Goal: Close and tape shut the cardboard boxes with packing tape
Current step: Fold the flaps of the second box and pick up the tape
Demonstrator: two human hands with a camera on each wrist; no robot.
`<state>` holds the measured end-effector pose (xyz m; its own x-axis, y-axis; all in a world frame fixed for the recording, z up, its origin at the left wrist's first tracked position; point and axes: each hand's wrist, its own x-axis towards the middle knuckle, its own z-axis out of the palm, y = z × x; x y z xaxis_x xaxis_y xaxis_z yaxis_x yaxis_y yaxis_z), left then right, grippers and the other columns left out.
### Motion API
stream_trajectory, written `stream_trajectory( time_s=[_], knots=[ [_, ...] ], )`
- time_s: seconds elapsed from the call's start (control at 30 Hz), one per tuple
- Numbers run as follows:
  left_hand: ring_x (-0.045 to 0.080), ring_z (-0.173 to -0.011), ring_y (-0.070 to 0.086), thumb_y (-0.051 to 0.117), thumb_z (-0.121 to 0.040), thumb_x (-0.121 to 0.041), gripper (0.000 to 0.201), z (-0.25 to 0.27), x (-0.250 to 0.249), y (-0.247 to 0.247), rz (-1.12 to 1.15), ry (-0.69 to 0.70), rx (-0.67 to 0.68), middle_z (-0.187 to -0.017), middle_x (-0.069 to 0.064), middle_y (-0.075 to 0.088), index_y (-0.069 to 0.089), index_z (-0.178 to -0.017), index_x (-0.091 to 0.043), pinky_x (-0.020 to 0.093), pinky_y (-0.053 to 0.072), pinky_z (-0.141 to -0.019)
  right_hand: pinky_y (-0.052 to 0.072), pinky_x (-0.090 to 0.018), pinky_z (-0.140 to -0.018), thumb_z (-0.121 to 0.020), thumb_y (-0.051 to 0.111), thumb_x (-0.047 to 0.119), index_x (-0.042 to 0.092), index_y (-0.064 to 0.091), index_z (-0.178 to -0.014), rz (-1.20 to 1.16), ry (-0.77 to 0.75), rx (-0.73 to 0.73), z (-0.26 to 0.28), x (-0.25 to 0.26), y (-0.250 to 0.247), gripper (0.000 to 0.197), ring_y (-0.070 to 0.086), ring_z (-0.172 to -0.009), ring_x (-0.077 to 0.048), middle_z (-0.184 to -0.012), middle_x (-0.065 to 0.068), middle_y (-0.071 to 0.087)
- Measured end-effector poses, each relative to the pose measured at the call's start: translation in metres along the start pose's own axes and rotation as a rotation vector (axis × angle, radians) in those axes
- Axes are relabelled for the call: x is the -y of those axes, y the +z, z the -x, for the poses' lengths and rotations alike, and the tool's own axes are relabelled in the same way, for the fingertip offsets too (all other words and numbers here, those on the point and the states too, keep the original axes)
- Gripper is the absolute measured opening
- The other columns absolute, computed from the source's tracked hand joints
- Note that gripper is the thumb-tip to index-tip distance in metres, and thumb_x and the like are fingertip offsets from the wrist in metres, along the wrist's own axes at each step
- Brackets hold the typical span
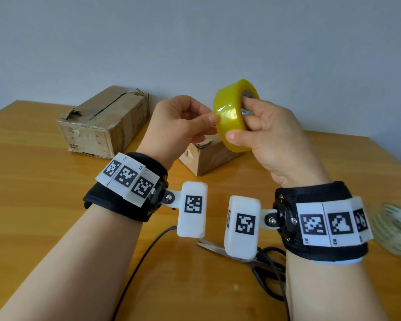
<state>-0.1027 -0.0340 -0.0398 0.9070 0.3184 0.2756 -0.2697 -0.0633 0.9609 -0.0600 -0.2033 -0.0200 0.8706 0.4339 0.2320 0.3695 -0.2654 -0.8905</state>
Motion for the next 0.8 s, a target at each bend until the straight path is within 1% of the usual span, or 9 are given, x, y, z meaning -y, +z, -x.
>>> stream_trajectory(
  time_s=[0.1,0.2,0.27,0.4,0.47,0.53,0.6,0.7,0.8],
  knots=[
    [0.026,-0.080,0.075,0.076,-0.085,-0.015,0.015,0.000,0.000,0.000,-0.016,-0.025,-0.007,-0.085,0.016,0.075,0.064,-0.086,-0.006,0.029,0.057,-0.065,0.050,-0.038,-0.109,-0.087,0.075,-0.001,0.024,0.049,-0.151,0.024,-0.004,-0.006,0.000,0.000,0.002,0.073,0.067,-0.114,0.000,-0.122,0.014,0.072],
    [0.023,-0.078,0.075,0.075,-0.086,-0.017,0.021,0.000,0.000,-0.001,-0.037,-0.086,-0.003,-0.085,0.011,0.076,0.066,-0.094,0.001,0.025,0.056,-0.062,0.049,-0.040,-0.111,-0.085,0.076,-0.002,0.024,0.047,-0.152,0.014,0.004,-0.026,-0.002,-0.003,0.002,0.078,0.065,-0.120,-0.003,-0.131,0.007,0.069],
    [0.021,-0.078,0.074,0.074,-0.087,-0.017,0.019,0.000,-0.001,-0.002,-0.016,-0.119,0.018,-0.084,0.007,0.076,0.068,-0.095,0.000,0.024,0.055,-0.061,0.048,-0.040,-0.112,-0.084,0.077,-0.003,0.026,0.047,-0.152,0.008,0.005,-0.031,-0.003,-0.004,0.002,0.080,0.064,-0.122,-0.004,-0.133,0.005,0.069],
    [0.015,-0.074,0.070,0.070,-0.090,-0.012,0.013,0.001,-0.003,-0.001,-0.023,-0.125,0.015,-0.079,0.004,0.073,0.068,-0.092,0.000,0.025,0.056,-0.065,0.048,-0.042,-0.111,-0.081,0.079,0.004,0.031,0.049,-0.151,0.051,-0.029,-0.054,-0.005,-0.007,0.005,0.081,0.065,-0.120,-0.003,-0.129,0.007,0.071],
    [0.015,-0.071,0.068,0.067,-0.091,-0.009,0.010,0.001,-0.004,0.000,-0.091,-0.099,0.008,-0.079,0.008,0.071,0.067,-0.089,0.001,0.026,0.056,-0.066,0.049,-0.045,-0.109,-0.077,0.079,0.011,0.036,0.049,-0.148,0.111,-0.063,-0.081,-0.005,-0.008,0.008,0.081,0.065,-0.121,-0.003,-0.123,0.013,0.073],
    [0.013,-0.068,0.066,0.065,-0.093,-0.009,0.010,0.000,-0.005,0.001,-0.152,-0.087,0.013,-0.077,0.007,0.069,0.066,-0.085,-0.002,0.026,0.056,-0.065,0.051,-0.042,-0.108,-0.079,0.079,0.010,0.040,0.050,-0.146,0.170,-0.093,-0.111,-0.005,-0.009,0.011,0.078,0.064,-0.119,-0.001,-0.115,0.018,0.073],
    [0.010,-0.062,0.064,0.063,-0.094,-0.009,0.013,0.000,-0.006,0.000,-0.173,-0.110,0.026,-0.071,0.002,0.068,0.064,-0.082,-0.005,0.025,0.057,-0.062,0.049,-0.037,-0.110,-0.083,0.079,0.005,0.039,0.050,-0.148,0.232,-0.111,-0.136,-0.005,-0.008,0.013,0.078,0.062,-0.123,-0.002,-0.121,0.012,0.073],
    [0.009,-0.059,0.062,0.060,-0.096,-0.008,0.017,-0.003,-0.011,-0.009,-0.047,-0.222,0.064,-0.063,-0.002,0.065,0.063,-0.080,-0.004,0.024,0.057,-0.060,0.047,-0.034,-0.113,-0.087,0.076,0.001,0.039,0.048,-0.150,0.308,-0.127,-0.176,-0.004,-0.006,0.012,0.079,0.057,-0.131,-0.006,-0.136,0.004,0.067],
    [0.012,-0.069,0.067,0.056,-0.098,-0.007,0.016,-0.003,-0.014,-0.014,0.129,-0.304,0.135,-0.072,0.003,0.069,0.064,-0.084,-0.003,0.024,0.059,-0.065,0.045,-0.033,-0.113,-0.089,0.074,0.001,0.039,0.047,-0.150,0.361,-0.136,-0.220,-0.003,-0.007,0.007,0.077,0.055,-0.134,-0.006,-0.143,0.005,0.061]
  ],
)
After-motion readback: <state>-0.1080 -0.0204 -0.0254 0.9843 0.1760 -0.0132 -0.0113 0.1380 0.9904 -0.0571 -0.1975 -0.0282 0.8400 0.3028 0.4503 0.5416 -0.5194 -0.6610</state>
